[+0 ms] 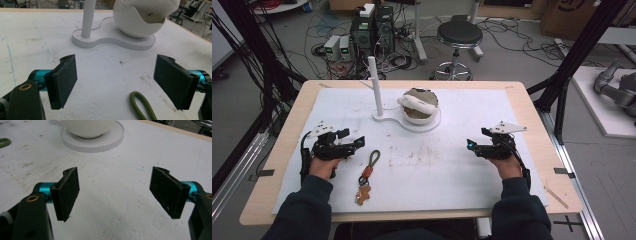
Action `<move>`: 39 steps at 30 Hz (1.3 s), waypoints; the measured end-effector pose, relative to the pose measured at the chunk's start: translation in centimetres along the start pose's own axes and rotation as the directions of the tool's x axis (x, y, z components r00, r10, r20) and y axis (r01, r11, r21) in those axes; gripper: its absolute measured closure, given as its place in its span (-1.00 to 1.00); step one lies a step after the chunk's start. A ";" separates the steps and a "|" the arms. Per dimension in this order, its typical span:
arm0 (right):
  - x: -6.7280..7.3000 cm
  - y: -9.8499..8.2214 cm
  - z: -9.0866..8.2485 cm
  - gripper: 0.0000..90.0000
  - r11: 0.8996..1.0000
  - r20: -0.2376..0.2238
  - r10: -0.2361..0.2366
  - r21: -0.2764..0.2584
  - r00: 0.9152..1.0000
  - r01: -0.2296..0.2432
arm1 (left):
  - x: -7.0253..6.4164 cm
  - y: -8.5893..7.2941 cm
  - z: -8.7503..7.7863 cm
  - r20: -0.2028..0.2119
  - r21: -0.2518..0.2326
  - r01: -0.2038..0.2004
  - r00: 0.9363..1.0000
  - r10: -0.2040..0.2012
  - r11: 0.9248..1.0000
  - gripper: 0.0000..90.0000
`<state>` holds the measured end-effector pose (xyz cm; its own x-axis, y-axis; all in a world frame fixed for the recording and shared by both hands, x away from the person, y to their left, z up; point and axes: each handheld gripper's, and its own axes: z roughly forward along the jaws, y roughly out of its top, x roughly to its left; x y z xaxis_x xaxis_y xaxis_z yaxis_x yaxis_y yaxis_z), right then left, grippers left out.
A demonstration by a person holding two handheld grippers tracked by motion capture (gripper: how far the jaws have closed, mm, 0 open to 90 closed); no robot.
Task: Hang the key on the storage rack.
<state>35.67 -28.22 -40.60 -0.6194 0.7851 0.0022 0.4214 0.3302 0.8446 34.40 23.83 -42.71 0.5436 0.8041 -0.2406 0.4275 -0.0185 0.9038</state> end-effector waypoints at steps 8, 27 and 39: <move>0.3 -0.1 -0.1 -0.45 1.000 -0.014 -0.023 0.014 1.000 0.024 | -1.6 -0.3 -0.3 0.005 0.120 -0.034 0.999 0.033 0.992 -0.57; 0.6 -0.2 0.6 -0.44 0.999 -0.033 -0.034 0.037 0.999 0.036 | -6.3 -3.4 -0.3 -0.027 0.394 -0.132 0.988 0.155 0.909 -0.05; 0.6 -0.3 0.5 -0.44 0.999 -0.032 -0.027 0.035 0.999 0.029 | -6.4 -3.1 0.1 0.046 0.387 -0.189 0.982 0.186 0.903 0.60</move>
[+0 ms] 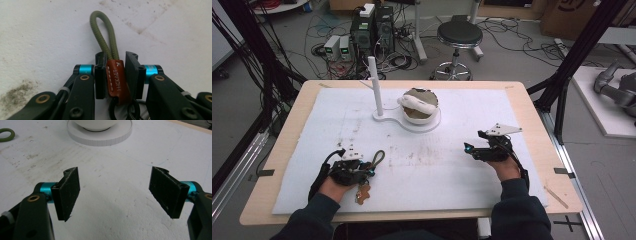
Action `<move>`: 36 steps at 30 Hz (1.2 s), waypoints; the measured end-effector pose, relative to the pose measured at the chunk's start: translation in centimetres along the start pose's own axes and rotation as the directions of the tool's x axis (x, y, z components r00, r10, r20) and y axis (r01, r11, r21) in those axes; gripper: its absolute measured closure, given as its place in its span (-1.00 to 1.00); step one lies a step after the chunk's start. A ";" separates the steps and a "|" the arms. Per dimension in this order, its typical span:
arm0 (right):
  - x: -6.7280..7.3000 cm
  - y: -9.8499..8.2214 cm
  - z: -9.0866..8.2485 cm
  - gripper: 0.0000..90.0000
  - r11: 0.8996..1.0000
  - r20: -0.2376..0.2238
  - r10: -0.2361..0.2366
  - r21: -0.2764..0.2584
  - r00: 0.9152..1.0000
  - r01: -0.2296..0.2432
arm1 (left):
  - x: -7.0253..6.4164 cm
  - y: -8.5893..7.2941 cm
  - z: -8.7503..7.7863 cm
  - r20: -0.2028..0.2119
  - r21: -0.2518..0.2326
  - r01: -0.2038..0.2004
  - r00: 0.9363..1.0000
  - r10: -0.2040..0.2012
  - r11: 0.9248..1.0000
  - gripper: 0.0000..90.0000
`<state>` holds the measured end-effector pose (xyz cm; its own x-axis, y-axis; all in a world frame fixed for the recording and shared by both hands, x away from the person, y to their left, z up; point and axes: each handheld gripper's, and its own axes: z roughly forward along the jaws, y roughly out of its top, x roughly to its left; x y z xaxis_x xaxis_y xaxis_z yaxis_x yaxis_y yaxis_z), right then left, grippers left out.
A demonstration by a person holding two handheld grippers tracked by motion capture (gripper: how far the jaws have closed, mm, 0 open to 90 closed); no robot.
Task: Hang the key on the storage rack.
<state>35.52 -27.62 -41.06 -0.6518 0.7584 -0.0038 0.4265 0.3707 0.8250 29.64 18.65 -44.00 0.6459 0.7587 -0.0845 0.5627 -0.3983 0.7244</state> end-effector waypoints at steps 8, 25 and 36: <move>-0.3 -0.1 -0.2 -0.44 1.000 -0.003 0.018 -0.013 1.000 -0.018 | 1.8 0.5 -1.9 0.047 -0.209 0.106 0.994 -0.099 0.972 0.62; -0.4 -0.1 -0.4 -0.44 0.999 0.005 0.033 -0.024 0.999 -0.032 | 6.0 6.6 -5.5 0.129 -0.468 0.178 0.983 -0.132 0.866 0.64; -0.6 -0.2 -0.5 -0.44 0.999 0.004 0.040 -0.029 0.999 -0.040 | 7.7 11.6 -6.3 0.172 -0.551 0.176 0.980 -0.095 0.816 0.65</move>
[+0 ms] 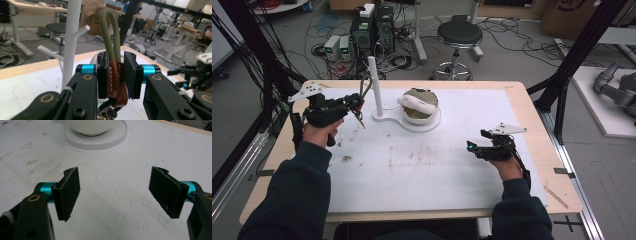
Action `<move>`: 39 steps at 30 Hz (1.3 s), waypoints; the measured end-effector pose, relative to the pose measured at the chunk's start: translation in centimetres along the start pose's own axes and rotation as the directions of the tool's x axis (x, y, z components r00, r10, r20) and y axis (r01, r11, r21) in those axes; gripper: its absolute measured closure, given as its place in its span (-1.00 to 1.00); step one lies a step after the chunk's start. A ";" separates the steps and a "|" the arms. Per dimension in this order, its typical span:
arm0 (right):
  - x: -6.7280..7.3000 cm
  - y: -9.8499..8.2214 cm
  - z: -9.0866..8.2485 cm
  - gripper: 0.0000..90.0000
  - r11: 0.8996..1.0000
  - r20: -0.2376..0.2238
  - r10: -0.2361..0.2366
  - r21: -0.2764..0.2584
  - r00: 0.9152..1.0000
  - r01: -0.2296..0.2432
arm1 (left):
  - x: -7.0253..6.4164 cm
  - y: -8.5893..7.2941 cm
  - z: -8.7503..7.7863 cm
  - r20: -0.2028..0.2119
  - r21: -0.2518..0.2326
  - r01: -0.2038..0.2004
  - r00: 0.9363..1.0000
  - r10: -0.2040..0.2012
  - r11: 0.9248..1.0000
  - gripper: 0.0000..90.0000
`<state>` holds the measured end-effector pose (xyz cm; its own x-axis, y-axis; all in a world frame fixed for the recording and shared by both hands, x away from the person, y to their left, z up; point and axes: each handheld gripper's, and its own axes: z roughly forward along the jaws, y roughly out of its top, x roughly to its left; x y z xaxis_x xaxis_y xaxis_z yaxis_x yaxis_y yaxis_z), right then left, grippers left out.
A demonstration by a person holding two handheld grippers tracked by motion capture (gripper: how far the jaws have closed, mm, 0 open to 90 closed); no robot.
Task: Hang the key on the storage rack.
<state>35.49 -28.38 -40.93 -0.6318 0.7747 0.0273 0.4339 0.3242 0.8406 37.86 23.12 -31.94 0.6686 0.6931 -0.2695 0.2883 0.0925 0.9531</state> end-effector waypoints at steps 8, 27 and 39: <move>0.0 0.0 0.0 -0.44 1.000 -0.002 -0.005 0.003 1.000 0.005 | 1.2 0.7 1.6 -0.024 0.002 0.048 0.999 -0.048 0.999 0.65; 0.0 -0.1 0.0 -0.43 1.000 -0.006 -0.005 0.006 1.000 0.005 | 2.8 -0.4 3.9 -0.111 0.074 0.090 0.991 -0.081 0.993 0.65; -0.1 -0.2 -0.1 -0.43 1.000 -0.005 -0.004 0.001 1.000 0.004 | 2.4 -1.4 5.2 -0.164 0.196 0.089 0.985 -0.057 0.977 0.31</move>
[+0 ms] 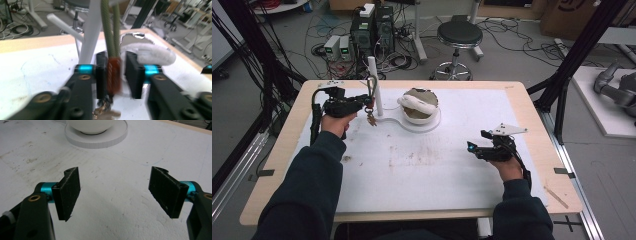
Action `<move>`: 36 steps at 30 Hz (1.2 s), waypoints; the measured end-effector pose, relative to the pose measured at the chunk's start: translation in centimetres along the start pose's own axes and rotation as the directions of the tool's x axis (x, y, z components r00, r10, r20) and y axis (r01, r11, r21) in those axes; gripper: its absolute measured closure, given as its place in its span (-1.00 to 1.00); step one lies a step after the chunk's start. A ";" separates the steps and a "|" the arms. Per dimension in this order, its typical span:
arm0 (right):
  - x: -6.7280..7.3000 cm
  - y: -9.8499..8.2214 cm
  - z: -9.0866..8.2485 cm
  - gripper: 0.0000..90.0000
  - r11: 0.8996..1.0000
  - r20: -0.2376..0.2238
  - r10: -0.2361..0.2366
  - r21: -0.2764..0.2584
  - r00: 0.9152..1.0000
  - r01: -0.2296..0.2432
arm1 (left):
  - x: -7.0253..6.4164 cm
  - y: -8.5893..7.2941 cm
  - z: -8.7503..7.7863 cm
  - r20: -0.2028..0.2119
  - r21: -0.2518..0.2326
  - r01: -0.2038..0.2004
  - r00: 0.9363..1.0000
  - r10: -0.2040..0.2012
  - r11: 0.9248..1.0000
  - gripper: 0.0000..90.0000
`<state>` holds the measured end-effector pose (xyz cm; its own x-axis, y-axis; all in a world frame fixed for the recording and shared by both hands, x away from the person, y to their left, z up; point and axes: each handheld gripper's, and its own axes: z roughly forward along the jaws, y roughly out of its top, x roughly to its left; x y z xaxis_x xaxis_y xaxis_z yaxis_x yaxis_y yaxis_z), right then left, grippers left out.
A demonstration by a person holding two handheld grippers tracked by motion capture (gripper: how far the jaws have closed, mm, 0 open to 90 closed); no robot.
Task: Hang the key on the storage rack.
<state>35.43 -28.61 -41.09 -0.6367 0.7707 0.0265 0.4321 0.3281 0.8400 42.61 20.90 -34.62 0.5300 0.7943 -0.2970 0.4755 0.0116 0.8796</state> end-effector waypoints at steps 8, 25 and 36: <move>-0.1 -0.1 -0.2 -0.43 1.000 0.003 0.007 -0.001 1.000 -0.007 | 0.6 -2.7 -1.2 -0.026 -0.043 -0.013 1.000 0.012 0.999 -0.25; -0.5 -0.2 -0.1 -0.52 1.000 0.045 0.029 0.007 0.999 -0.029 | -0.9 -8.9 -4.8 -0.006 -0.136 -0.174 0.985 0.175 0.975 -0.47; -0.9 -0.7 -1.2 -0.52 1.000 0.073 0.027 -0.014 0.997 -0.026 | -1.4 -10.7 -5.3 -0.027 -0.146 -0.202 0.979 0.201 0.968 -0.48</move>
<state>34.90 -30.16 -41.00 -0.5762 0.8172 0.0097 0.4398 0.3000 0.8465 33.06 22.87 -41.64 0.5959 0.7963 -0.1044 0.2510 -0.0612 0.9661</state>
